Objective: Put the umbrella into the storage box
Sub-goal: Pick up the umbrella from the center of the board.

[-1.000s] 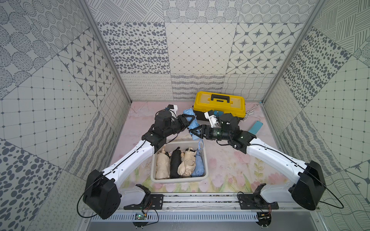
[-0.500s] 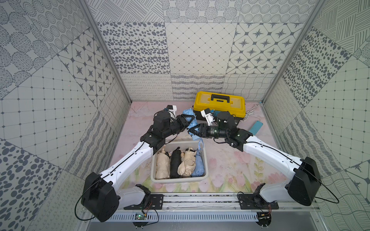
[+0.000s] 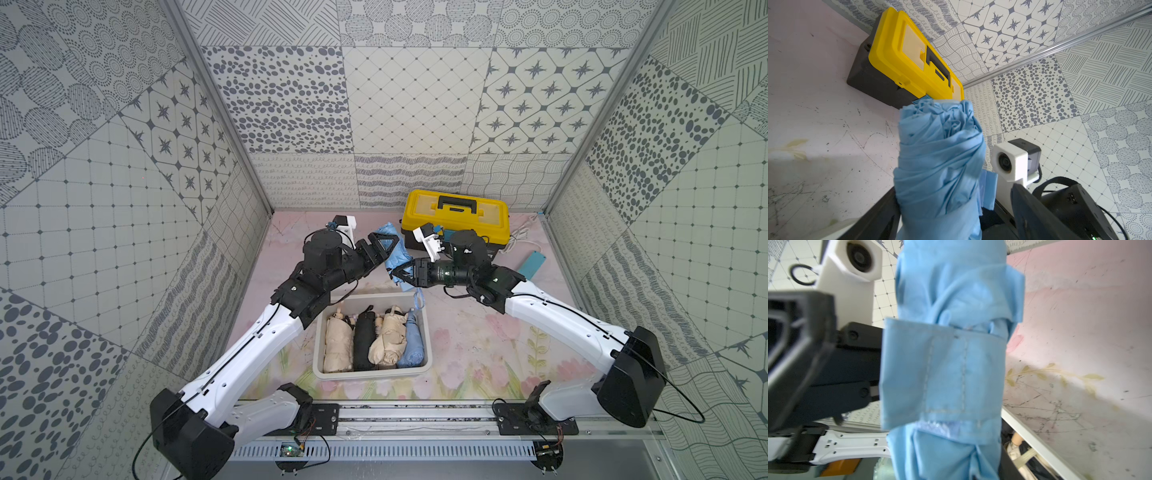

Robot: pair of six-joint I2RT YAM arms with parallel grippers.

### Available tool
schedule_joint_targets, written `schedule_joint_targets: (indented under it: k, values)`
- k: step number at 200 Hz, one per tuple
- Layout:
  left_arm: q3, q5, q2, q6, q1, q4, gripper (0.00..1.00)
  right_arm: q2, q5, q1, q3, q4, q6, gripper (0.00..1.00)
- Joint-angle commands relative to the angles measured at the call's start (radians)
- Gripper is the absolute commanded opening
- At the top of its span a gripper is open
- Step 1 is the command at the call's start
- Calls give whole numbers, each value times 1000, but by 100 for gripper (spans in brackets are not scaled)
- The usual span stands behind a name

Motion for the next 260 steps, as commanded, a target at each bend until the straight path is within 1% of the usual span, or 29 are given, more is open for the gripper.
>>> schedule_joint_targets:
  k: [1,14,30,54,69,93,118,137,161,174,189,213,260]
  values:
    - [126,-109,-56,245,-5,-332,84,-53,149,-14,54,-143,-350,22]
    - [164,-114,-72,380,-5,-419,80,-74,186,-15,64,-202,-524,22]
    - [201,-131,-106,551,-6,-499,78,-98,218,-15,74,-263,-709,22]
    - [225,-88,-168,842,-5,-555,77,-113,238,-12,101,-354,-915,22]
    - [239,-48,-193,1004,-6,-607,78,-121,244,0,109,-388,-1024,22]
    - [284,52,-186,1197,-6,-737,79,-135,270,41,108,-414,-1196,24]
    - [279,156,-195,1386,-14,-833,83,-131,267,75,127,-454,-1318,24]
    - [261,187,-203,1513,-33,-873,87,-113,266,107,152,-496,-1378,24]
    - [236,214,-202,1605,-52,-892,94,-90,303,167,161,-509,-1436,24]
    - [226,210,-191,1608,-57,-902,97,-77,313,190,169,-509,-1454,24]
    - [203,210,-177,1622,-57,-925,99,-55,288,204,195,-521,-1450,25]
    - [168,231,-161,1628,-57,-937,99,-25,273,230,228,-541,-1462,25]
    - [93,224,-157,1610,-57,-841,99,4,210,249,266,-554,-1462,25]
